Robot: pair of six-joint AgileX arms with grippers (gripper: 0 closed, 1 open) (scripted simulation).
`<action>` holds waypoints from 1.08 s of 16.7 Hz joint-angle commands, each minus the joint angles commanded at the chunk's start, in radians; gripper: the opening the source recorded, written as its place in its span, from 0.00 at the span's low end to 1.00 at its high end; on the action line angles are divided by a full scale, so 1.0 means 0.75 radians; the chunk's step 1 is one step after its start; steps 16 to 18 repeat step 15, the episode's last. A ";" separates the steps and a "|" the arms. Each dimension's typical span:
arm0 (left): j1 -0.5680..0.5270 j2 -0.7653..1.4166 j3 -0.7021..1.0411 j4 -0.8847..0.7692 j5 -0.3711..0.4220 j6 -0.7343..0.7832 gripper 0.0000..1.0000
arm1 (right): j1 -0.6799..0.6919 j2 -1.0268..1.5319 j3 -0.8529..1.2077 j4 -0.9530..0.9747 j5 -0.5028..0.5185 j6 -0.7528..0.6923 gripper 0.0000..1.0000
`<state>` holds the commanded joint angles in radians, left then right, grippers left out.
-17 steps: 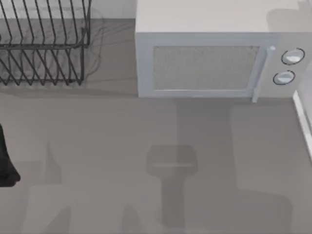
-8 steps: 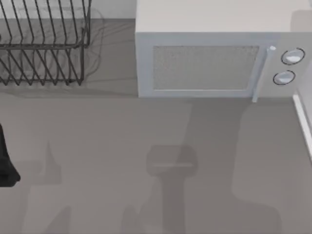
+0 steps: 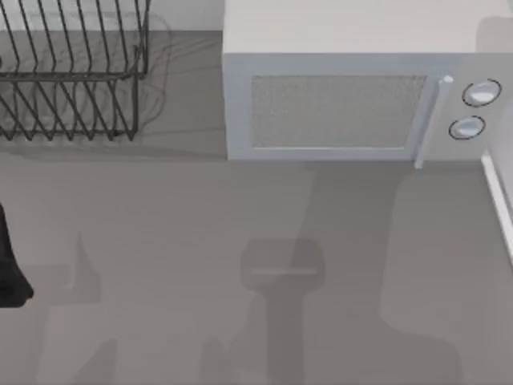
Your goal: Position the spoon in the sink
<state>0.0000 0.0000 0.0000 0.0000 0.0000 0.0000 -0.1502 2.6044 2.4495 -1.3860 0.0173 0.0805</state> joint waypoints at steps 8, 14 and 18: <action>0.000 0.000 0.000 0.000 0.000 0.000 1.00 | 0.000 0.000 0.000 0.000 0.000 0.000 0.90; 0.000 0.000 0.000 0.000 0.000 0.000 1.00 | 0.000 0.000 0.000 0.000 0.000 0.000 1.00; 0.000 0.000 0.000 0.000 0.000 0.000 1.00 | 0.000 0.000 0.000 0.000 0.000 0.000 1.00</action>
